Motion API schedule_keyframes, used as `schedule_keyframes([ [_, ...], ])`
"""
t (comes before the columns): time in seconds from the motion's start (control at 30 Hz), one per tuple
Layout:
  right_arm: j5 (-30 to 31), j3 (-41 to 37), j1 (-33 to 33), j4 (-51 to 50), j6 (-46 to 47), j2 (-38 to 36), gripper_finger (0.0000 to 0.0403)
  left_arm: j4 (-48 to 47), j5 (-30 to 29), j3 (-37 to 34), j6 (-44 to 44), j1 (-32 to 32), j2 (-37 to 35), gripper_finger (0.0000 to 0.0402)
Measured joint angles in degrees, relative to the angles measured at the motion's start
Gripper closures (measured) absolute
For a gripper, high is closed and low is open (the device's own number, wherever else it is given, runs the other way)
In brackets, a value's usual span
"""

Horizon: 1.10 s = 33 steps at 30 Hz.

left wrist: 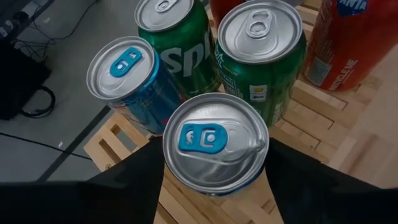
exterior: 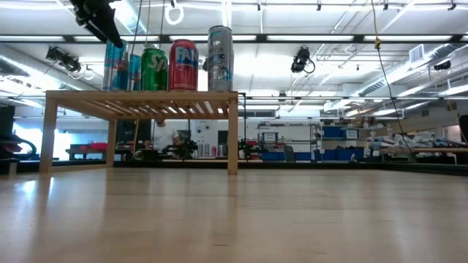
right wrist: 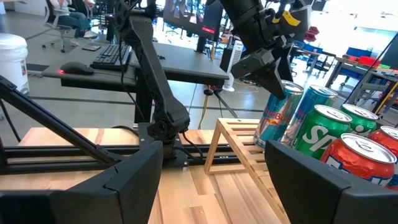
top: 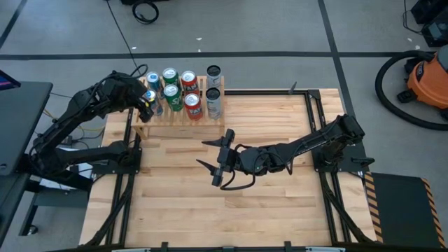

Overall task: Place canned beverage on shelf
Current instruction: Put the blue soda can on the shelf

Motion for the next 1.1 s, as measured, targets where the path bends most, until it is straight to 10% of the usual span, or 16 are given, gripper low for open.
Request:
schedule_keyframes([
  [0.3,0.0,0.0,0.8,0.0,0.0,0.0,0.0112,-1.8,1.7,0.1,4.1,0.3,-0.1,0.0152],
  [0.67,0.0,0.0,1.1,0.0,-0.2,0.0,0.0112,-2.9,19.6,0.2,16.6,8.0,-0.2,0.015],
  [1.1,0.0,0.0,1.1,-0.5,0.0,0.0,0.0112,-3.2,21.8,0.1,22.1,14.8,-0.1,0.015],
])
